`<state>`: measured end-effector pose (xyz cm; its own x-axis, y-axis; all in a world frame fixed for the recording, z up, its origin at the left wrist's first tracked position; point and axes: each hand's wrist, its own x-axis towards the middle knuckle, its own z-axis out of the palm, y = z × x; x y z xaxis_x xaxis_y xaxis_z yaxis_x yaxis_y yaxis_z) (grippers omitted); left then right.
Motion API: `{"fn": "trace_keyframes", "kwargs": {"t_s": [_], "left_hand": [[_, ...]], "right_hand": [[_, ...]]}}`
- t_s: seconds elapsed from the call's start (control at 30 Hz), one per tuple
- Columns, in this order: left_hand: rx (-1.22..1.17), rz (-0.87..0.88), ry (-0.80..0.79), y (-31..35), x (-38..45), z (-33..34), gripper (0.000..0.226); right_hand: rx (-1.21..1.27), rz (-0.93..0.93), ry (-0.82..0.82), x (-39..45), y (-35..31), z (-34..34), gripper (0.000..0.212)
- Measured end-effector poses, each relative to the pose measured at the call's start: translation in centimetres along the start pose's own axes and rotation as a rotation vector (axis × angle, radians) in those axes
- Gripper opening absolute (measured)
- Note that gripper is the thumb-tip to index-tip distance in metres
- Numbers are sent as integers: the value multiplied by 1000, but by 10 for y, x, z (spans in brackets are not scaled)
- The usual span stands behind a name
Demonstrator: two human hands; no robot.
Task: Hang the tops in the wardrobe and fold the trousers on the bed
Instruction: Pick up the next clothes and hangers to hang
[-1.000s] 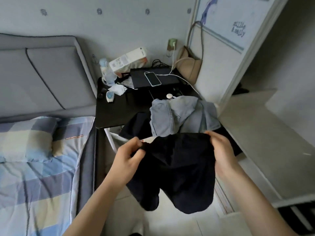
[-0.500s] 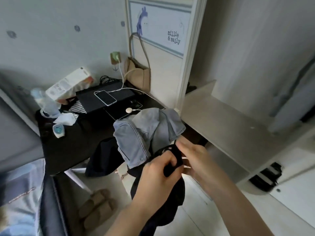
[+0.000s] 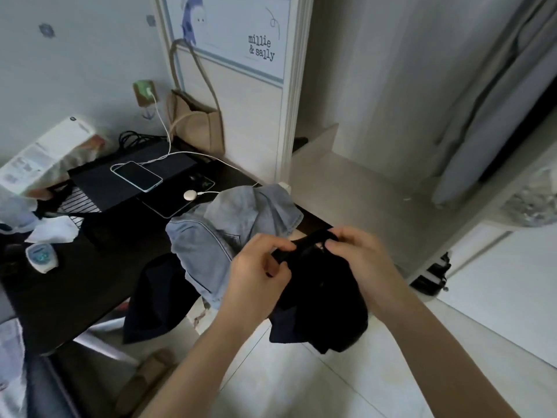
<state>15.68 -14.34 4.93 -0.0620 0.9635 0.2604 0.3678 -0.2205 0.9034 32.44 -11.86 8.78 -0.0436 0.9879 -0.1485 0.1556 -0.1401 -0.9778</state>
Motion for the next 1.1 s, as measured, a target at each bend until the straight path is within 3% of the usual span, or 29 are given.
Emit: {"fn": "trace_keyframes", "kwargs": {"t_s": [0.13,0.27,0.43,0.53,0.67,0.73,0.83,0.93,1.03,1.1], "left_hand": [[36,100,-62,12,24,12,48],[-9,135,-235,20,52,30,46],[-14,142,-295,29,89,68,40],[10,170,-321,35,120,86,29],[-212,71,-317,54,161,104,13],[-207,61,-299,63,183,115,9],[-101,87,-265,70,211,128,12],[-69,50,-227,72,235,137,5],[-55,7,-231,69,253,144,2],[-192,-44,-244,69,262,147,6]], "right_hand": [[-242,-198,-23,6,-24,-16,22],[-551,-347,-8,15,-45,-46,12],[-656,-399,-71,33,-56,-85,18],[-723,-436,-8,55,-52,-115,15],[-837,-528,-42,91,-38,-153,15],[-927,-531,-23,115,-23,-172,21],[-995,-452,102,148,-5,-196,13],[-816,-332,243,178,-5,-217,21],[-566,-283,104,206,-8,-231,28],[-650,-256,-117,220,1,-225,22]]}}
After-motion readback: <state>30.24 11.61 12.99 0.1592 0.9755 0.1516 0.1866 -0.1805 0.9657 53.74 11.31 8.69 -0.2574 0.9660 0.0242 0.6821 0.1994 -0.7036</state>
